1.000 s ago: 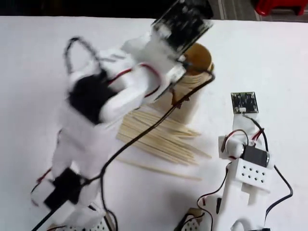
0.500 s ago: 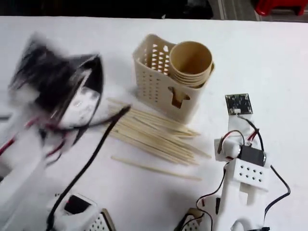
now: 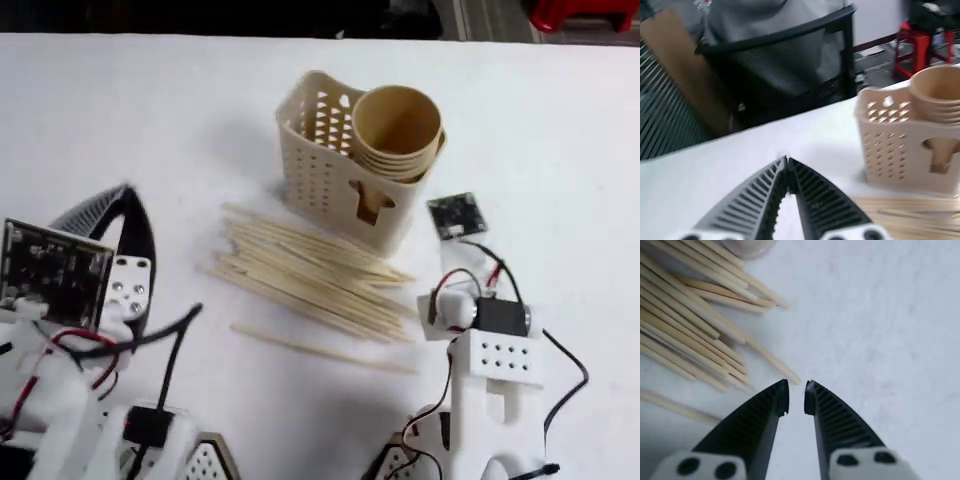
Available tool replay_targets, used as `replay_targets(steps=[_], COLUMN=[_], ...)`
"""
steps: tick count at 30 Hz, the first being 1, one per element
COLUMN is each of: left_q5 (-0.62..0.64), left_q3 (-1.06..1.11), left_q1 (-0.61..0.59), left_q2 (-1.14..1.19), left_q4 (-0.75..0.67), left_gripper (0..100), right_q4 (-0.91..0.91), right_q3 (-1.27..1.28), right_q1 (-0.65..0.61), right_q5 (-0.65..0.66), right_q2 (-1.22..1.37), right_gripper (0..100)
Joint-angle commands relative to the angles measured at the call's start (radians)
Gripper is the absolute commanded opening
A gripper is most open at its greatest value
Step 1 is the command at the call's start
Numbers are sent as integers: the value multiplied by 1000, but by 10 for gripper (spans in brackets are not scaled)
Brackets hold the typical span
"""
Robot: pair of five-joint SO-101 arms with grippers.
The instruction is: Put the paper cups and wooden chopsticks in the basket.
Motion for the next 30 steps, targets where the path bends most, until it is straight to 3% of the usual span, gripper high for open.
replay_targets(steps=[1,10,19,24,30], left_q5=[12,6,5,3,-117], left_q3=[318,758,1068,1146,1217], left_q1=[-105,-243,-257,-337,-352], left_q2=[-170,-355,-539,-633,-627], left_q4=[-107,-216,-233,-233,-229], left_gripper=[23,24,24,24,24], right_q4=[25,229,188,134,127], right_q3=[-81,-313,-336,-382,-580], right_q1=[-91,-341,-662,-727,-733], right_q5=[0,3,-5,0,2], right_q2=[-22,-13,-2,154,438], right_gripper=[63,62,67,118,179])
